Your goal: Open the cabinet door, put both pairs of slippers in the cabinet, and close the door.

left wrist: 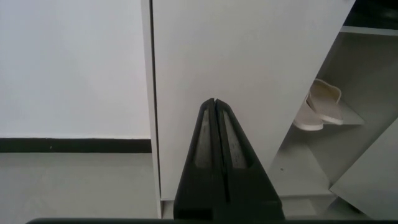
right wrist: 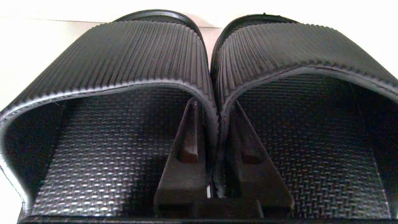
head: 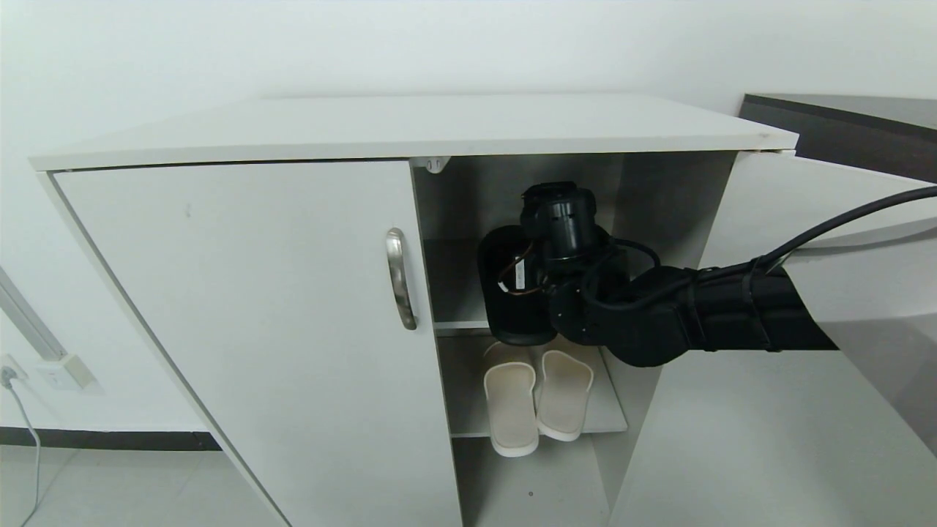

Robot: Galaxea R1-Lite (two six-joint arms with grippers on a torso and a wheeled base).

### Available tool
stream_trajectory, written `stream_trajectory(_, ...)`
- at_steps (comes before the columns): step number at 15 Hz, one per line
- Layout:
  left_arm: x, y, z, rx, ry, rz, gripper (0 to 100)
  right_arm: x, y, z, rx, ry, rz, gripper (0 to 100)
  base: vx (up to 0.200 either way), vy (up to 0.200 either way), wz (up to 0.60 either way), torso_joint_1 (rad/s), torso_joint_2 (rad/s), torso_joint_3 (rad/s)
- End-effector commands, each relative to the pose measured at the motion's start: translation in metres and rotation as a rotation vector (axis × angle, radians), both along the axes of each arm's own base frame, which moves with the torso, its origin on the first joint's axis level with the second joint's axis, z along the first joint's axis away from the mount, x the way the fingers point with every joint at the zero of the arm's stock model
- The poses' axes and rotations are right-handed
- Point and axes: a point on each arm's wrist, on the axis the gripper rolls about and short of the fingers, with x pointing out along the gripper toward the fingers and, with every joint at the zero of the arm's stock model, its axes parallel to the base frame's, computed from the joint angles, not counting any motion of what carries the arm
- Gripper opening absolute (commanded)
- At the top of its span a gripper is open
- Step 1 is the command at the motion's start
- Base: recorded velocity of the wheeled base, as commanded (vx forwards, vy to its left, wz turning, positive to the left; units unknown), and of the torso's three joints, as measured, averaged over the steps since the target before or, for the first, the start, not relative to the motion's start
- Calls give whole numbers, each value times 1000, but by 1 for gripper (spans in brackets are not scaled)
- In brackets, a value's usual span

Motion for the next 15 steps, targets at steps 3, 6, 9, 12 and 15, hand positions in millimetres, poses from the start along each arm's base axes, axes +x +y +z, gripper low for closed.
stream_trajectory(3, 0, 0, 0, -1, 0, 0, 0, 2, 1, -4, -3, 6, -2, 0, 0, 0, 0, 0, 0, 0)
stream_trajectory(6, 0, 0, 0, -1, 0, 0, 0, 3, 1, -6, -2, 8, -4, 100, 0, 0, 0, 0, 0, 0)
stream_trajectory(9, 0, 0, 0, -1, 0, 0, 0, 3, 1, -7, -4, 10, -4, 100, 0, 0, 0, 0, 0, 0)
stream_trajectory(12, 0, 0, 0, -1, 0, 0, 0, -4, -1, -9, -17, 23, 4, 100, 0, 0, 0, 0, 0, 0)
stream_trajectory(15, 0, 0, 0, -1, 0, 0, 0, -18, -5, -1, -17, 21, 15, 100, 0, 0, 0, 0, 0, 0)
